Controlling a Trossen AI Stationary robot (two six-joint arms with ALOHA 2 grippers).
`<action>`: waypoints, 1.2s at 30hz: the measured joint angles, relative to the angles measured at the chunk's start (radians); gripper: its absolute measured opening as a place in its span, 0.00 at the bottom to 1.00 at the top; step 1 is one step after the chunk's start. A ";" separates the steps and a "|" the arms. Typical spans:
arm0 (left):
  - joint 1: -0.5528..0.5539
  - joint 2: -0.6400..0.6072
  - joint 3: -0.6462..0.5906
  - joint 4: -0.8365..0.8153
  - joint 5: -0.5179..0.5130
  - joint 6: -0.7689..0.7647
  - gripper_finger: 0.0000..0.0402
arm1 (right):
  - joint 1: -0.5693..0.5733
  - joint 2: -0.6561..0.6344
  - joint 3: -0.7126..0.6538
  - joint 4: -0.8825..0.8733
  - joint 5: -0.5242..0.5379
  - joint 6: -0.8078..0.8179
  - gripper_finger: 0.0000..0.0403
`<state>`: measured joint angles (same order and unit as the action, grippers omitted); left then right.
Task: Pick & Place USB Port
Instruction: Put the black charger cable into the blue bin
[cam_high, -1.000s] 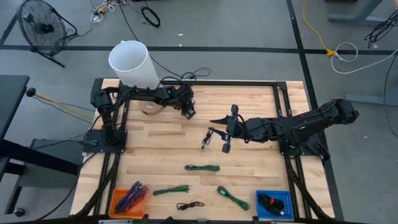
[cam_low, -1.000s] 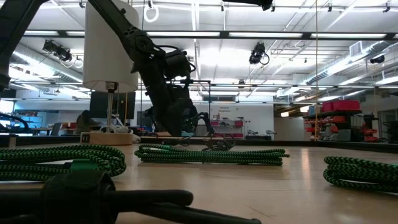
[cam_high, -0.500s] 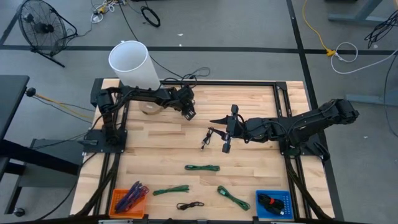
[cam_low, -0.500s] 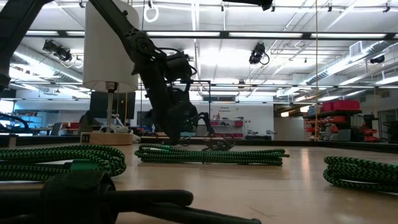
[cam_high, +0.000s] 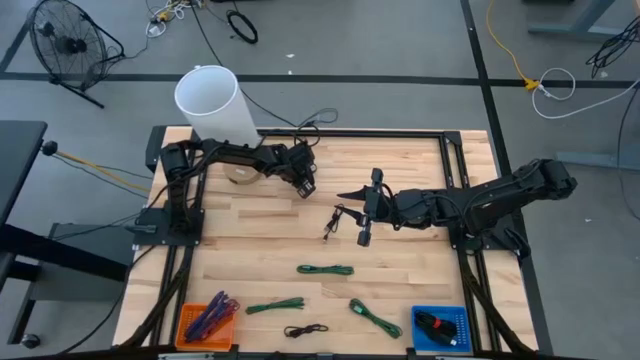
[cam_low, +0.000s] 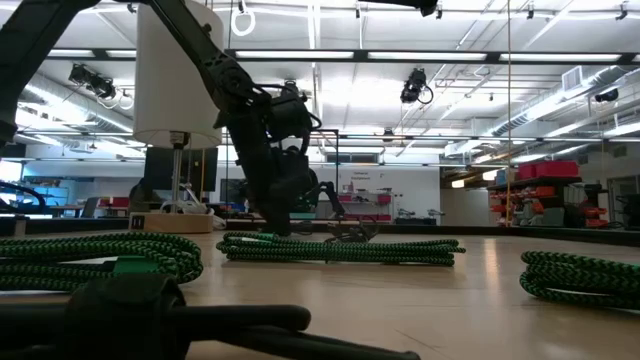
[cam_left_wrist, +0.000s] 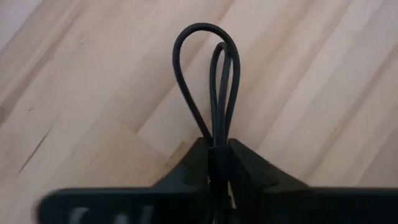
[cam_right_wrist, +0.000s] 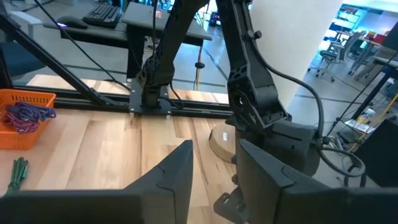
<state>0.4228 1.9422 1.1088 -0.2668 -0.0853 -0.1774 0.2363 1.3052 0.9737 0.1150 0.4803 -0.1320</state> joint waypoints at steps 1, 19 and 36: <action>0.000 -0.009 -0.001 -0.002 -0.009 0.005 0.09 | 0.000 0.000 0.000 -0.001 0.000 0.000 0.31; -0.204 -0.528 -0.004 -0.145 0.056 0.077 0.09 | 0.000 0.000 0.000 -0.038 -0.001 0.071 0.31; -0.665 -0.881 -0.168 0.106 -0.128 0.165 0.09 | 0.001 0.000 0.000 0.016 -0.171 0.120 0.31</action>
<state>-0.2424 1.0615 0.9409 -0.1604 -0.2134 -0.0129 0.2370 1.3052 0.9737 0.1314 0.3094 -0.0116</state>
